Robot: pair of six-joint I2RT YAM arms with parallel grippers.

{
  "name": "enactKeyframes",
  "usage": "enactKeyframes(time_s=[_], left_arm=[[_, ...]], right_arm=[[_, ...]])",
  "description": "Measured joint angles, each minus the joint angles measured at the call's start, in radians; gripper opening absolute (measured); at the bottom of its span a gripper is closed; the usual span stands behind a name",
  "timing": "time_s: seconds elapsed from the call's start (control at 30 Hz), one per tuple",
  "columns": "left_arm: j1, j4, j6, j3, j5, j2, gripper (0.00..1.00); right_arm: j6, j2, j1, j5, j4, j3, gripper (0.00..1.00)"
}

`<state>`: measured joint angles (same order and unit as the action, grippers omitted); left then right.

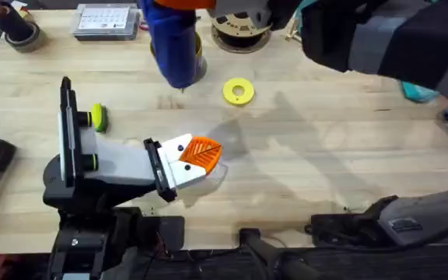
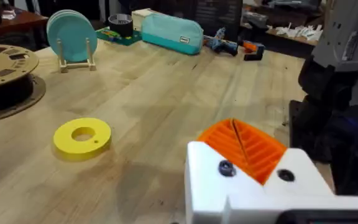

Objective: Pick up the gripper from the table and insert it into the empty holder that is missing its gripper. Then pick up a screw, insert it into the mounting hole, and use the screwdriver to tighten it. Finally, clean up the table by picking up the vegetable and placing it into the bucket.

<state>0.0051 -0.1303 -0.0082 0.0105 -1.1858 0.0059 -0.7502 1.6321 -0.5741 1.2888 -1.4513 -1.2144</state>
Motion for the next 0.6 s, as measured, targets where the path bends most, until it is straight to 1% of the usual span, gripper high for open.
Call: enactKeyframes(time_s=[0.3, 0.6], left_arm=[[0.0, 0.0, 0.0, 0.0, 0.0, 0.0, 0.003], [0.0, 0.0, 0.0, 0.0, 0.0, 0.0, 0.003]], right_arm=[[0.003, 0.0, -0.056, 0.026, 0.0, 0.0, 0.025], [0.003, 0.0, -0.072, 0.045, -0.008, 0.007, 0.025]])
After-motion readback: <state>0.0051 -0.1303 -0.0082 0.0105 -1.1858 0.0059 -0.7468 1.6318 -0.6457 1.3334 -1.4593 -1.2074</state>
